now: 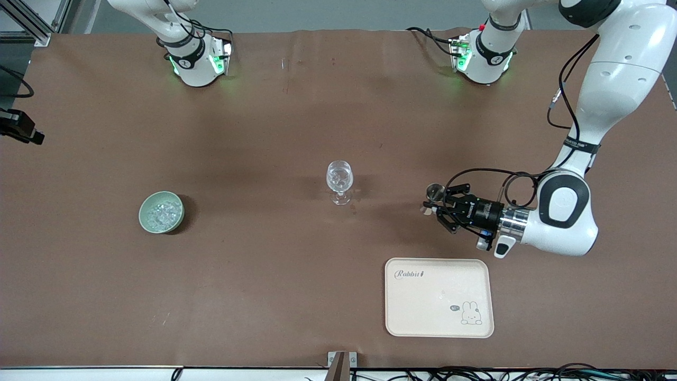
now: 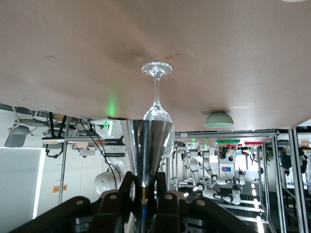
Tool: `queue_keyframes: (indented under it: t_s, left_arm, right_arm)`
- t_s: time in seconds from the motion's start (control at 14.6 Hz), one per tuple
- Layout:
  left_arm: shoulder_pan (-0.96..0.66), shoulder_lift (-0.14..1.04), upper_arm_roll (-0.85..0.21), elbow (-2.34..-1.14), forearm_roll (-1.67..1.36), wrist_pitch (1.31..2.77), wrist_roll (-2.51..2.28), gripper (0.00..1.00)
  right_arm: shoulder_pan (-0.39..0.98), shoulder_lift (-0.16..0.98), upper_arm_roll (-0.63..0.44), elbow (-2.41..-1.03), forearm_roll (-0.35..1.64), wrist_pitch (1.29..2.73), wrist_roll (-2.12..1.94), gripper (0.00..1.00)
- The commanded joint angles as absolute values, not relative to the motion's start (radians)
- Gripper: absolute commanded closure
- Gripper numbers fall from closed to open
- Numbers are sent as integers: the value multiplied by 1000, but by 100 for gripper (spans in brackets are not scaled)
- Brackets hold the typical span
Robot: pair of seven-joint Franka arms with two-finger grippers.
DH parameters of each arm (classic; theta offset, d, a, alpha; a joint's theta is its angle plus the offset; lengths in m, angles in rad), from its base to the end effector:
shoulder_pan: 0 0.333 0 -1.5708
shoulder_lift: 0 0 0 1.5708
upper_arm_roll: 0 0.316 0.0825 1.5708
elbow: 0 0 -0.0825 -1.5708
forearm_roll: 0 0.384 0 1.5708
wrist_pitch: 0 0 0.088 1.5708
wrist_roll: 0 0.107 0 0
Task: Pour wine and add ice with both arms
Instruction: 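Carry the jigger over the wine glass with the left gripper, then tilt the jigger over the wine glass with the left gripper to pour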
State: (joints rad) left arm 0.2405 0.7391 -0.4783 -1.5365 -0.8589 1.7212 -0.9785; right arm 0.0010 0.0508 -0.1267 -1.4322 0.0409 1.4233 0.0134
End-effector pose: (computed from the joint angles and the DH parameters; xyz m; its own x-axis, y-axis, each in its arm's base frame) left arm 0.6483 -0.1745 0.2769 0.1361 0.3160 -0.9390 0.9151 -0.4032 -0.0031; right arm 0.5515 -0.0627 0.6485 0.9894 -0.1327 -0.0596 -0.1348 -0.9903 -0.0335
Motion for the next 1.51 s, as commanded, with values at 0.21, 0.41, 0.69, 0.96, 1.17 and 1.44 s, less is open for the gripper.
queue_keyframes:
  t_s: [0.21,0.41,0.69,0.96,1.17,1.44]
  left_arm:
    - [120,635,-480,-1560,-871,1841,-1124,99]
    - [55,605,-476,-1562,-859,1893,-1173,99]
    - [12,558,-479,-1562,-755,1904,-1258,99]
    - [-72,551,-479,-1559,-646,1954,-1377,99]
    - [-104,546,-480,-1549,-525,1960,-1471,99]
    - [-161,531,-480,-1546,-447,1962,-1552,100]
  right_arm:
    - [-18,8,-109,-1493,46,1451,6,99]
    - [-17,9,-107,-1489,46,1456,8,99]
    - [-15,9,-106,-1489,46,1453,6,99]
    - [-102,9,-16,-1488,45,1451,6,99]
    - [-83,9,-15,-1488,35,1451,8,99]
    - [-55,9,-44,-1488,34,1451,8,99]
